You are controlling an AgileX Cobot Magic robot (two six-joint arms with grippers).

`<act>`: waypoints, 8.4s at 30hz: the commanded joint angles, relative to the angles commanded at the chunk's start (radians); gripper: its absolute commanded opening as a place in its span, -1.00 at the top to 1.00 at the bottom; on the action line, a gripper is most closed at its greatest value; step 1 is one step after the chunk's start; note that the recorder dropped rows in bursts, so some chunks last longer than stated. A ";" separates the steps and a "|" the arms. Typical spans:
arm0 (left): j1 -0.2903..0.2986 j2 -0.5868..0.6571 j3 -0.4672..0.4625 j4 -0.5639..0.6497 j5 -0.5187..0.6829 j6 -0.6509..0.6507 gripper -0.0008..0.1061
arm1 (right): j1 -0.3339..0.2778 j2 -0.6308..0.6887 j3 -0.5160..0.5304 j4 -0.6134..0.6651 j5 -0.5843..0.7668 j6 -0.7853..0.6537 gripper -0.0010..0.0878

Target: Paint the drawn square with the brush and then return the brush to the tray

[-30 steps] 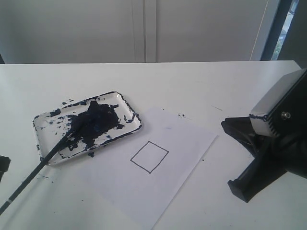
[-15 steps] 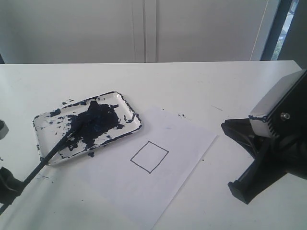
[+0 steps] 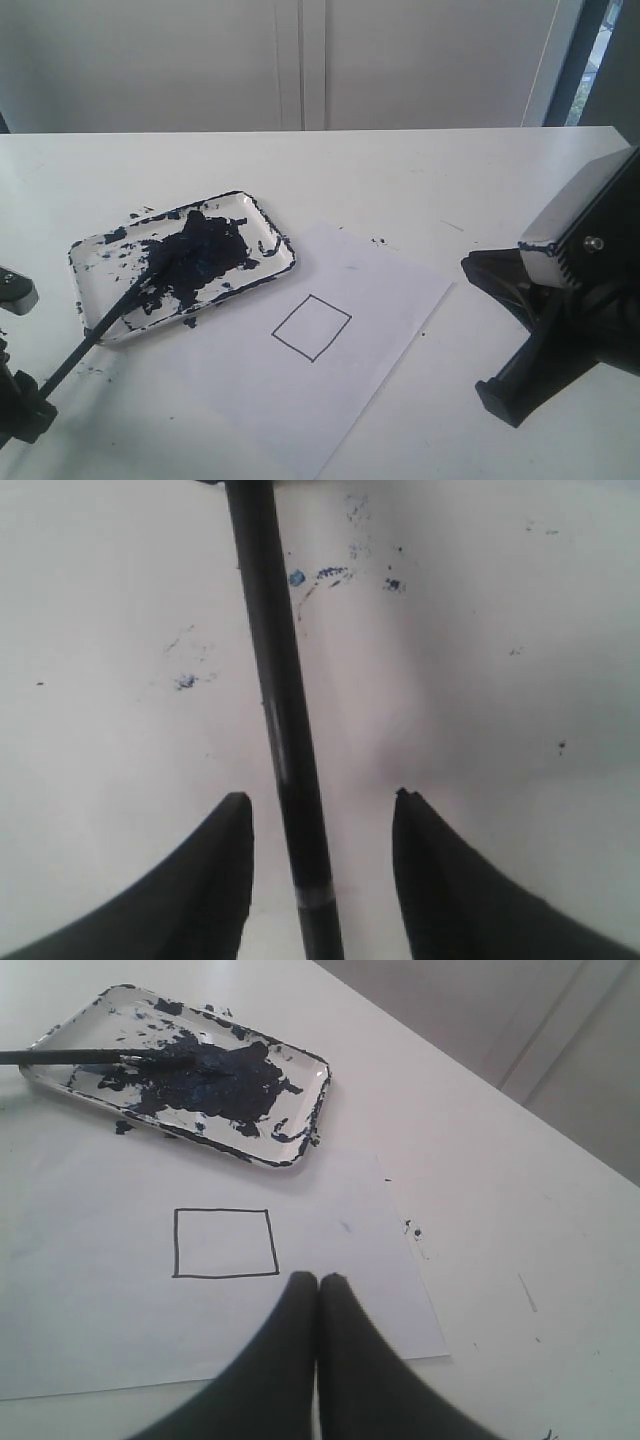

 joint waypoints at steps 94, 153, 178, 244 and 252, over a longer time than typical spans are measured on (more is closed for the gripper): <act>-0.410 -0.099 -0.141 0.088 0.070 -1.183 0.99 | 0.000 0.000 0.000 0.004 0.015 0.000 0.98; -0.709 0.174 -0.230 0.019 -0.403 -1.861 0.99 | 0.000 0.000 0.000 0.007 -0.005 0.000 0.98; -0.709 0.165 -0.230 -0.049 -0.348 -1.775 0.59 | 0.000 0.000 0.000 0.011 0.010 0.000 0.98; -0.128 -0.415 -0.478 -0.072 0.134 -0.246 0.70 | 0.000 0.000 0.000 0.011 0.015 -0.010 0.98; -0.128 -0.512 -0.476 -0.075 0.248 -0.269 0.99 | 0.000 0.000 0.000 0.011 0.022 -0.010 0.98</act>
